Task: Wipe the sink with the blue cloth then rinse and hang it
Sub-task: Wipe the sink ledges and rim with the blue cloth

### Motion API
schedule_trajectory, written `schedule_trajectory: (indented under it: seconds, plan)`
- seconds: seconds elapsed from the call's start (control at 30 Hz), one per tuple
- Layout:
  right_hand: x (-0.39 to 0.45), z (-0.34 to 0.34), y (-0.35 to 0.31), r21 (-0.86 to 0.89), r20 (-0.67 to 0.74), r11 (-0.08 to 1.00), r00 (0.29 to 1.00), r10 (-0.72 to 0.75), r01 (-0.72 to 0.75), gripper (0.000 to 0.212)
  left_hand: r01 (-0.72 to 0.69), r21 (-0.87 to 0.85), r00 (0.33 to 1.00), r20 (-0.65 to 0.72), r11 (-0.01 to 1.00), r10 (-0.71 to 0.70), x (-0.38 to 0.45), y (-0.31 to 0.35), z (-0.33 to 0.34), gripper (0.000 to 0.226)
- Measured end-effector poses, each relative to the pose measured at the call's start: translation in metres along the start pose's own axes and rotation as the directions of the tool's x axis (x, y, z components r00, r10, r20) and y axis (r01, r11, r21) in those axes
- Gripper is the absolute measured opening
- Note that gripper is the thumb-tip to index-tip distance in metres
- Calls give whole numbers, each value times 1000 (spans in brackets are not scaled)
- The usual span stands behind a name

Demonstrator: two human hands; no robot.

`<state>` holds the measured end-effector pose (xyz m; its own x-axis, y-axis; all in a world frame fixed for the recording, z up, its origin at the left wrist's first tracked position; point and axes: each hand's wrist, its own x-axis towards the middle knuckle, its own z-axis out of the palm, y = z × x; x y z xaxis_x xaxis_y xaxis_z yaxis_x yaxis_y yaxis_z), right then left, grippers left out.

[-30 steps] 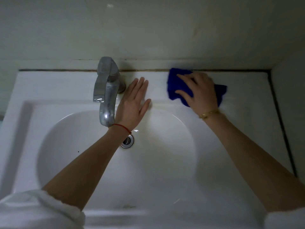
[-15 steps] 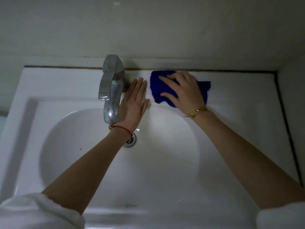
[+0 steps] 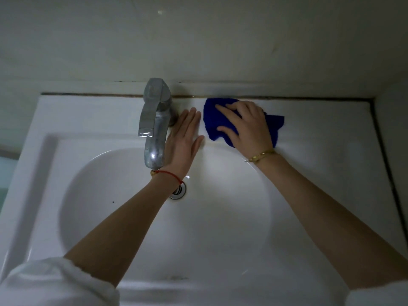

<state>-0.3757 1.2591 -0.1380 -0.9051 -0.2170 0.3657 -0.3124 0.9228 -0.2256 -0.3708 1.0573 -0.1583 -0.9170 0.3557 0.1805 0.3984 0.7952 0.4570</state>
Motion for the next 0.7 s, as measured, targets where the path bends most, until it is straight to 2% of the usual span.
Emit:
schedule_trajectory:
  seconds: [0.1, 0.17, 0.23, 0.3, 0.33, 0.43, 0.57, 0.63, 0.7]
  plan:
    - [-17, -14, 31, -23, 1, 999, 999, 38, -38, 45, -4, 11, 1000, -3, 1000, 4, 2, -2, -1, 58]
    - [-26, -25, 53, -53, -25, 979, 981, 195, -196, 44, -17, -10, 1000, -23, 1000, 17, 2, -3, 0, 56]
    - [-27, -27, 54, -57, -66, 918, 919, 390, -393, 42, -16, -48, 999, -36, 999, 14, 2, -3, 1, 55]
    - [-21, -18, 33, -66, -120, 884, 883, 454, -463, 40, -1, -57, 1000, -26, 998, -1, 1, -2, 1, 55]
    - [-16, -11, 18, -67, -119, 903, 902, 415, -424, 40, 3, -58, 1000, -19, 998, -4, 0, -1, 1, 55]
    - [-3, 2, -12, -27, -25, 985, 986, 167, -168, 43, 6, -63, 1000, -9, 998, -7, -1, 0, 0, 56]
    - [-3, -11, 11, 3, 52, 1000, 999, -8, 8, 45, 8, -40, 1000, -6, 999, -8, 0, 0, -2, 56]
    - [-16, -20, 38, -12, 15, 999, 999, 33, -33, 45, 8, -58, 1000, -19, 998, -9, 0, 1, -3, 55]
    - [-30, -30, 62, -48, -33, 980, 981, 191, -192, 45, -3, -57, 1000, -30, 998, 1, 1, -1, -1, 54]
